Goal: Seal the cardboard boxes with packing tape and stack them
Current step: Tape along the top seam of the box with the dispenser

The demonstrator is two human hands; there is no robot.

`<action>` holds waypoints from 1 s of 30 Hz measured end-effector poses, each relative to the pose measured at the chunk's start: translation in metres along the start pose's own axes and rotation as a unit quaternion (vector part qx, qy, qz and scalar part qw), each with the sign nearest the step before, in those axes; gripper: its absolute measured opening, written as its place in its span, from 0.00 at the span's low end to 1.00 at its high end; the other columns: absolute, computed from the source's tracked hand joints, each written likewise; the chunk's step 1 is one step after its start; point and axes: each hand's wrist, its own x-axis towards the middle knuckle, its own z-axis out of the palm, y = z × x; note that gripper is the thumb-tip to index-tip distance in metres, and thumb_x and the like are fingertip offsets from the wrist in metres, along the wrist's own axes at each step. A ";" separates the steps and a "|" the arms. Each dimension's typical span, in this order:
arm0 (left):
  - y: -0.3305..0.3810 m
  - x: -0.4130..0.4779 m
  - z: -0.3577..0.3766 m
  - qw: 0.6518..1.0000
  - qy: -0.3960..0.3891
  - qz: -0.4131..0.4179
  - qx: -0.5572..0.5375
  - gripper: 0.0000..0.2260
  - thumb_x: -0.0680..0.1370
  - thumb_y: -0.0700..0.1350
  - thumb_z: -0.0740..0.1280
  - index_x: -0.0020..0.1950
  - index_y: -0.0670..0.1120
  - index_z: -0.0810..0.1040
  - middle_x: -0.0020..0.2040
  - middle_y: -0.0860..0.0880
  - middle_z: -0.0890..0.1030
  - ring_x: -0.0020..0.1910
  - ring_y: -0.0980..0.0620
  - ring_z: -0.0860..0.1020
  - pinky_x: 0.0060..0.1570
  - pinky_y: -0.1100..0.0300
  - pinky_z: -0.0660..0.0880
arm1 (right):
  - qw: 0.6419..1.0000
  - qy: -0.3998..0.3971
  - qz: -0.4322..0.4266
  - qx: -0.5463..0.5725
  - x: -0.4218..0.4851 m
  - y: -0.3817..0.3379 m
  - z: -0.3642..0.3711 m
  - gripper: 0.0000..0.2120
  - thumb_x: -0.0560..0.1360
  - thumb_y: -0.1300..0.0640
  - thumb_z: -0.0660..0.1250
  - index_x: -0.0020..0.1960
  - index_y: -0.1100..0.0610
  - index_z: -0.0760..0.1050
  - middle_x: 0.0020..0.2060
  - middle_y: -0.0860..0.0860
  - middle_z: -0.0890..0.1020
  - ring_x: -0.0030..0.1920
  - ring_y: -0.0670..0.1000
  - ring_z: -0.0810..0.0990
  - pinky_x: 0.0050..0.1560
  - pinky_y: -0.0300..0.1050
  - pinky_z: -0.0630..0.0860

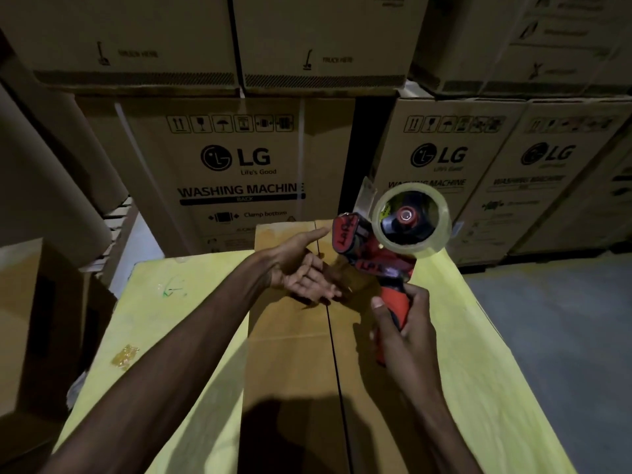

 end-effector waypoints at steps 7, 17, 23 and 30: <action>-0.012 0.001 -0.018 0.986 -0.127 0.034 -0.102 0.32 0.79 0.64 0.65 0.61 0.34 0.80 0.49 0.36 0.85 0.36 0.47 0.85 0.27 0.61 0.80 | 1.000 0.009 -0.015 -0.011 0.009 -0.004 -0.003 0.16 0.81 0.49 0.66 0.65 0.48 0.66 0.45 0.49 0.80 0.37 0.46 0.82 0.35 0.39 0.79; -0.007 0.000 -0.031 0.971 0.009 0.115 -0.208 0.26 0.73 0.29 0.72 0.72 0.35 0.75 0.46 0.38 0.85 0.35 0.50 0.86 0.32 0.62 0.83 | 0.998 0.023 -0.030 -0.047 0.008 -0.002 -0.005 0.17 0.80 0.46 0.65 0.65 0.47 0.65 0.47 0.51 0.78 0.38 0.50 0.79 0.33 0.36 0.76; 0.009 0.001 -0.040 0.994 0.073 0.057 -0.065 0.20 0.74 0.33 0.71 0.66 0.42 0.80 0.49 0.44 0.86 0.37 0.52 0.84 0.30 0.64 0.79 | 0.996 0.023 -0.025 -0.088 0.011 0.009 -0.002 0.17 0.80 0.45 0.66 0.65 0.48 0.65 0.47 0.50 0.78 0.38 0.50 0.77 0.33 0.35 0.72; 0.055 0.027 -0.062 0.989 0.091 0.036 0.111 0.10 0.82 0.31 0.62 0.61 0.36 0.78 0.43 0.43 0.84 0.34 0.54 0.80 0.27 0.66 0.75 | 0.993 0.024 -0.010 -0.112 0.023 0.025 0.015 0.15 0.80 0.48 0.68 0.63 0.47 0.65 0.47 0.45 0.78 0.43 0.51 0.80 0.40 0.49 0.78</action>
